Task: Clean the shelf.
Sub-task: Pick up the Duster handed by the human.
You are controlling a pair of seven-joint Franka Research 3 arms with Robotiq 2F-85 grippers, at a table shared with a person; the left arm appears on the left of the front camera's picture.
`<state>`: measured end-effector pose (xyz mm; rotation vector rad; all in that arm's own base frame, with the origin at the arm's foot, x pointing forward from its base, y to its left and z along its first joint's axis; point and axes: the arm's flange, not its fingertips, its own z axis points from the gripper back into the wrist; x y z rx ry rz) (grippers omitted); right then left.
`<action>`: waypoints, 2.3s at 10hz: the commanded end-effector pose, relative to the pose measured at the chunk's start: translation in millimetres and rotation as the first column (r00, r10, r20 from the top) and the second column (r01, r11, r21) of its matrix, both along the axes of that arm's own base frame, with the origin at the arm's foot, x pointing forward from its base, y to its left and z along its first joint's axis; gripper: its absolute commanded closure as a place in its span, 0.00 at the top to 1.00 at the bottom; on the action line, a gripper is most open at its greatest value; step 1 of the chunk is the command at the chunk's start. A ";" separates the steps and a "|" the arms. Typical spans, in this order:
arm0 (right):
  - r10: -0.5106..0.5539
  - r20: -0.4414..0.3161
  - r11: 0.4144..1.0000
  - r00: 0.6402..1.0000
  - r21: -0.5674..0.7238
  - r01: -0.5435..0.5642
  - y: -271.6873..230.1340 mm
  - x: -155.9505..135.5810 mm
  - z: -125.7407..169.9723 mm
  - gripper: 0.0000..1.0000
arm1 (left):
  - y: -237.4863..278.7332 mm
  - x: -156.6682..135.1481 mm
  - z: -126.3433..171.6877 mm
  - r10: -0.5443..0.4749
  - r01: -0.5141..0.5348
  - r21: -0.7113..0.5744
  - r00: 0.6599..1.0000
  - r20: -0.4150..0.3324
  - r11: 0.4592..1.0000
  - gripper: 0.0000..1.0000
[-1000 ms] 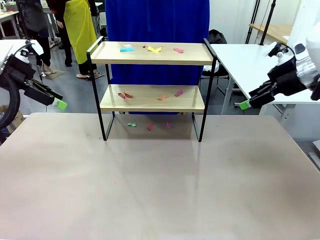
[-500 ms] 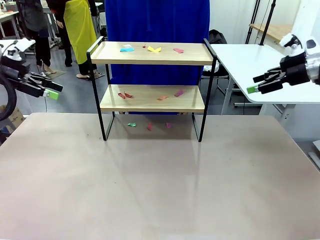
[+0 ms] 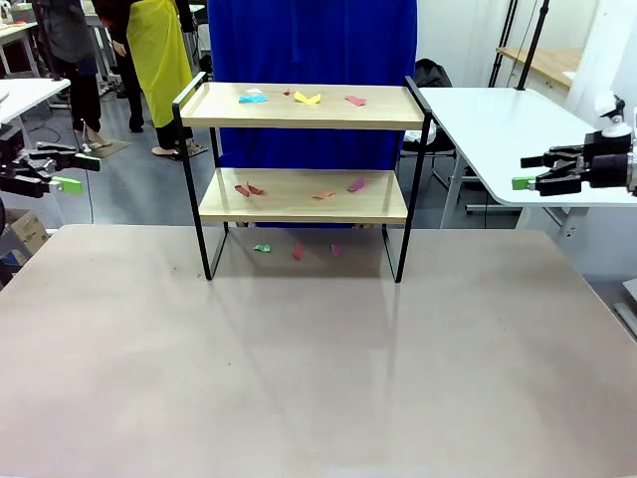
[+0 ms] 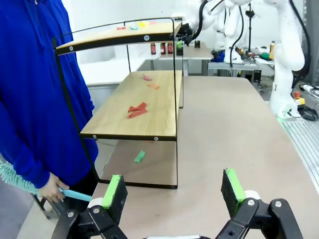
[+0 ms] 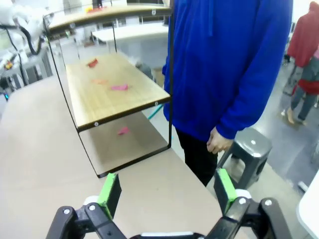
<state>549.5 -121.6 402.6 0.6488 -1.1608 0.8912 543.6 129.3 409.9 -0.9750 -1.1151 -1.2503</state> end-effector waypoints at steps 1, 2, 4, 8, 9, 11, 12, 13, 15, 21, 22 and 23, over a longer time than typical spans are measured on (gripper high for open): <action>0.000 0.063 0.996 0.998 0.084 -0.006 -6.2 10.3 -12.5 1.00 | 15.6 13.5 -5.8 -0.008 0.009 -0.060 1.000 0.029 0.998 1.00; -0.004 0.077 0.995 0.997 0.105 -0.004 -10.6 11.6 -20.7 1.00 | 19.5 15.0 -11.6 0.007 -0.005 -0.076 1.000 0.030 0.997 1.00; 0.016 0.133 0.989 0.991 0.145 -0.036 -18.7 11.0 -29.2 1.00 | 15.3 15.2 -15.2 0.016 -0.017 -0.093 1.000 -0.006 0.996 1.00; 0.037 0.032 0.991 0.999 0.131 -0.041 -25.0 11.1 -33.7 1.00 | 23.4 11.9 -22.3 0.009 -0.009 -0.056 1.000 -0.006 0.998 1.00; 0.054 0.023 0.989 0.998 0.139 -0.057 -26.9 14.8 -41.0 1.00 | 25.0 17.6 -27.1 -0.003 0.006 -0.102 1.000 0.027 0.995 1.00; 0.070 0.040 0.980 0.997 0.184 -0.076 -33.3 20.7 -49.9 1.00 | 29.8 22.8 -30.0 -0.010 0.020 -0.150 0.998 0.062 0.989 1.00; 0.072 0.044 0.976 0.996 0.201 -0.080 -36.4 22.1 -50.2 1.00 | 30.7 22.1 -30.1 -0.005 0.015 -0.157 0.998 0.062 0.988 1.00; 0.068 0.045 0.974 0.997 0.215 -0.076 -38.7 24.0 -50.1 1.00 | 34.1 21.6 -28.7 0.004 0.007 -0.159 0.998 0.066 0.987 1.00; 0.066 0.038 0.973 0.997 0.218 -0.072 -39.3 28.6 -50.0 1.00 | 42.7 23.5 -28.4 0.027 -0.017 -0.161 0.998 0.057 0.987 1.00; 0.062 0.032 0.977 0.998 0.202 -0.067 -40.3 26.6 -56.5 1.00 | 54.8 21.3 -38.1 0.043 -0.037 -0.136 0.998 0.035 0.990 1.00; 0.062 0.032 0.977 0.998 0.202 -0.067 -40.3 26.6 -56.5 1.00 | 54.8 21.3 -38.1 0.043 -0.037 -0.136 0.998 0.035 0.990 1.00; 0.062 0.032 0.977 0.998 0.202 -0.067 -40.3 26.6 -56.5 1.00 | 54.8 21.3 -38.1 0.043 -0.037 -0.136 0.998 0.035 0.990 1.00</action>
